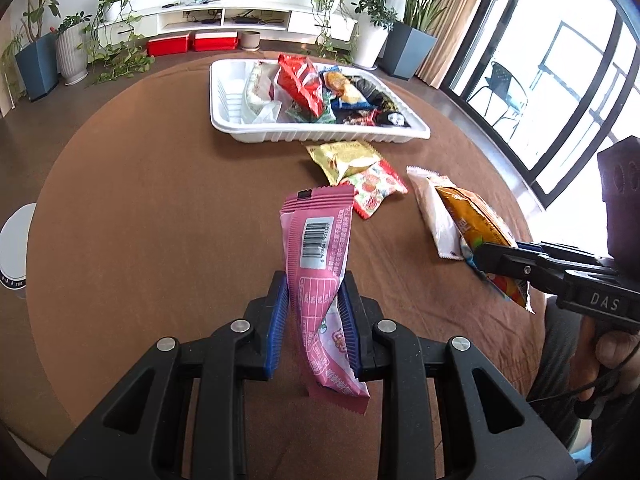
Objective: Organize snacks
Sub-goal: 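Carry the pink wrapper and orange bar over the white tray with both tools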
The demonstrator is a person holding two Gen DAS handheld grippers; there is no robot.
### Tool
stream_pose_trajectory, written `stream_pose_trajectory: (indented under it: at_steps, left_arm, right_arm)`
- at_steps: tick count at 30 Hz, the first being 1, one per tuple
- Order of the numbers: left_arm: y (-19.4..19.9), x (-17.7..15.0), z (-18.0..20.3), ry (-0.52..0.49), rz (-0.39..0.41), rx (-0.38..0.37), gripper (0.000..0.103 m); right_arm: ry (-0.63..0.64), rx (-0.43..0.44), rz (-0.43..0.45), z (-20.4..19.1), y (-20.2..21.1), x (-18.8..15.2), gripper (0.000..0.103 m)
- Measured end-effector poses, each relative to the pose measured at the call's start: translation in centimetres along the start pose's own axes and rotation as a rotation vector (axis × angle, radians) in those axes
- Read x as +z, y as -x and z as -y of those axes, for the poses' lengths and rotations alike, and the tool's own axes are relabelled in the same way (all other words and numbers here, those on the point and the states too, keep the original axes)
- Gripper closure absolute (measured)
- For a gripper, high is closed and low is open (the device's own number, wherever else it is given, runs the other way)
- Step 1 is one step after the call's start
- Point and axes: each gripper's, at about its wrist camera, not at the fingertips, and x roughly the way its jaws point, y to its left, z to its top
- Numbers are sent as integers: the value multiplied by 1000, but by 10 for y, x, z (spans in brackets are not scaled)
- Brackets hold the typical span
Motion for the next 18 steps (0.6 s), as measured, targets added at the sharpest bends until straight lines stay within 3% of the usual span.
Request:
stream_pose_trajectory:
  at_steps: [11, 18]
  left_arm:
    - [27, 60, -13, -9, 102, 17, 79]
    - [15, 82, -17, -16, 92, 11, 81]
  right_arm:
    - [-75, -41, 130, 47, 46, 46, 81]
    - [-54, -65, 184, 57, 58, 75, 81]
